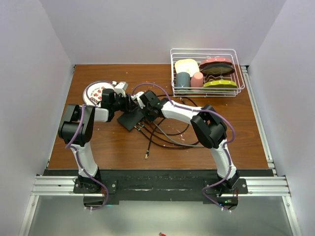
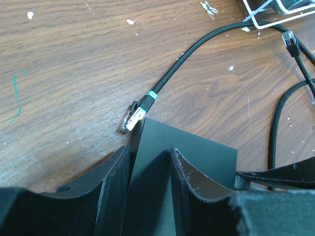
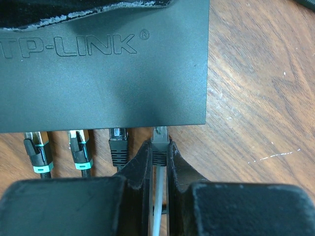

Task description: Insert the plug into the switch port

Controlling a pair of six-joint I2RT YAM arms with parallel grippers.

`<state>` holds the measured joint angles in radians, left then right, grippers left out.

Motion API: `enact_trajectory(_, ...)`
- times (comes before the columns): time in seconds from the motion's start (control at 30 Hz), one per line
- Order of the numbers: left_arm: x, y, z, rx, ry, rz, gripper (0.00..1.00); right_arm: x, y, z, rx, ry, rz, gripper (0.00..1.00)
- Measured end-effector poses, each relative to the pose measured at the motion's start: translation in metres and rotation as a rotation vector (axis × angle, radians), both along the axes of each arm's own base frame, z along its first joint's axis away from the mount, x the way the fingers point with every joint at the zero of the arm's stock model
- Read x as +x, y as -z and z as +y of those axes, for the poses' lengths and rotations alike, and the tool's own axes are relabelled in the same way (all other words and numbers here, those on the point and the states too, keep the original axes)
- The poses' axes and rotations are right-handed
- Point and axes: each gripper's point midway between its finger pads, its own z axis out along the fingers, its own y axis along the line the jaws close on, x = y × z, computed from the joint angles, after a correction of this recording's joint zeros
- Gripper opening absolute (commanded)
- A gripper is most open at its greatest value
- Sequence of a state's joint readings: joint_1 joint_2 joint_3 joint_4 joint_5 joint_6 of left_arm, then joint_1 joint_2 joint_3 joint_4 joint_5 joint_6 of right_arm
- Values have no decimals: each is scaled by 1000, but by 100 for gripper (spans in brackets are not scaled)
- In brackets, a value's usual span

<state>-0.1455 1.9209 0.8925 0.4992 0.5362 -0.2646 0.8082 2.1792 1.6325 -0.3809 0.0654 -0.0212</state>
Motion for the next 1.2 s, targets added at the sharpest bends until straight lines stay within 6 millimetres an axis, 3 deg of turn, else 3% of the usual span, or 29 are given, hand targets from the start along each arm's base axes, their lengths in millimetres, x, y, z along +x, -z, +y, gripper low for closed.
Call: enact_trajectory(1.2,7,0,-17,36,53,-34,27,6,-2,-11,7,-6,-3,0)
